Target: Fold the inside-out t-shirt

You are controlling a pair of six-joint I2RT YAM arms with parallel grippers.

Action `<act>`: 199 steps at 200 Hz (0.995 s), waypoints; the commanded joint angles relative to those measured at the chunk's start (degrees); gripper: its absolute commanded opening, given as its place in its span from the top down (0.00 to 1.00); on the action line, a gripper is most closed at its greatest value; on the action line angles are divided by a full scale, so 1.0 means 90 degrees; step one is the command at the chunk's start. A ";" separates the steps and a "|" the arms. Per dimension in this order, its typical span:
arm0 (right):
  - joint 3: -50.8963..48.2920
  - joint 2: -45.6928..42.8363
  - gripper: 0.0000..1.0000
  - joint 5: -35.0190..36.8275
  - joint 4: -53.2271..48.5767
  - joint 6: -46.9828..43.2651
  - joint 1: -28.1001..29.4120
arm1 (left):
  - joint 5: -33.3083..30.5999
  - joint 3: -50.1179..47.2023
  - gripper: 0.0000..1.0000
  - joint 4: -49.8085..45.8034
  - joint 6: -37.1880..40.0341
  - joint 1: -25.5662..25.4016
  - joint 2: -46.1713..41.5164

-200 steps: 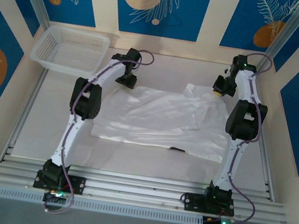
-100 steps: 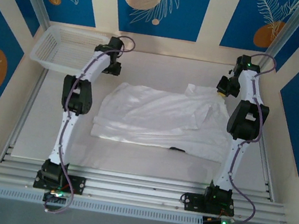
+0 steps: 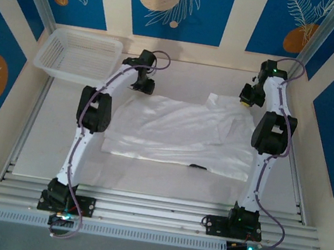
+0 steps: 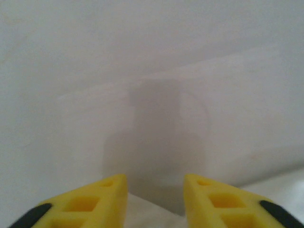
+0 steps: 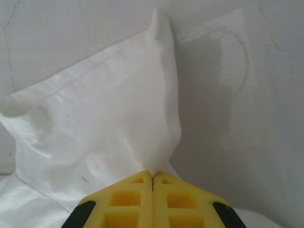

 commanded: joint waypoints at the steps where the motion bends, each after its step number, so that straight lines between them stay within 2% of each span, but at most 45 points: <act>1: 0.0174 0.0085 1.00 -0.0001 -0.0168 -0.0069 -0.0017 | -0.0725 0.0312 0.74 -0.0198 -0.0069 0.0193 0.0269; 29: 0.0174 0.0083 1.00 0.0053 -0.0186 -0.0063 -0.0017 | -0.0832 0.0389 1.00 -0.0189 -0.0049 0.0257 0.0188; 55: 0.0118 0.0037 1.00 0.0111 -0.0207 -0.0042 -0.0076 | -0.0496 0.0325 1.00 -0.0291 -0.0369 0.0508 -0.0015; 75: 0.0062 -0.0012 1.00 0.0090 -0.0188 -0.0032 -0.0121 | 0.0088 0.0002 1.00 -0.0081 -0.0584 0.0671 -0.0292; 94: 0.0057 -0.0032 1.00 0.0060 -0.0186 -0.0043 -0.0115 | 0.0943 -0.0307 1.00 0.0211 -0.0581 0.0690 -0.0586; 108: 0.0067 -0.0035 1.00 0.0052 -0.0186 -0.0051 -0.0098 | 0.1598 -0.0657 0.79 0.0570 -0.0658 0.0673 -0.0857; 117: 0.0067 -0.0032 1.00 0.0049 -0.0188 -0.0058 -0.0087 | 0.1797 -0.0981 0.73 0.0834 -0.0674 0.0633 -0.1067; 160: 0.0057 -0.0032 1.00 0.0021 -0.0204 -0.0073 -0.0086 | 0.1568 -0.1221 0.66 0.0780 -0.0567 0.0511 -0.0988; 199: 0.0070 -0.0022 1.00 -0.0016 -0.0205 -0.0070 -0.0074 | 0.1240 -0.0735 0.63 0.0392 -0.0316 0.0508 -0.0383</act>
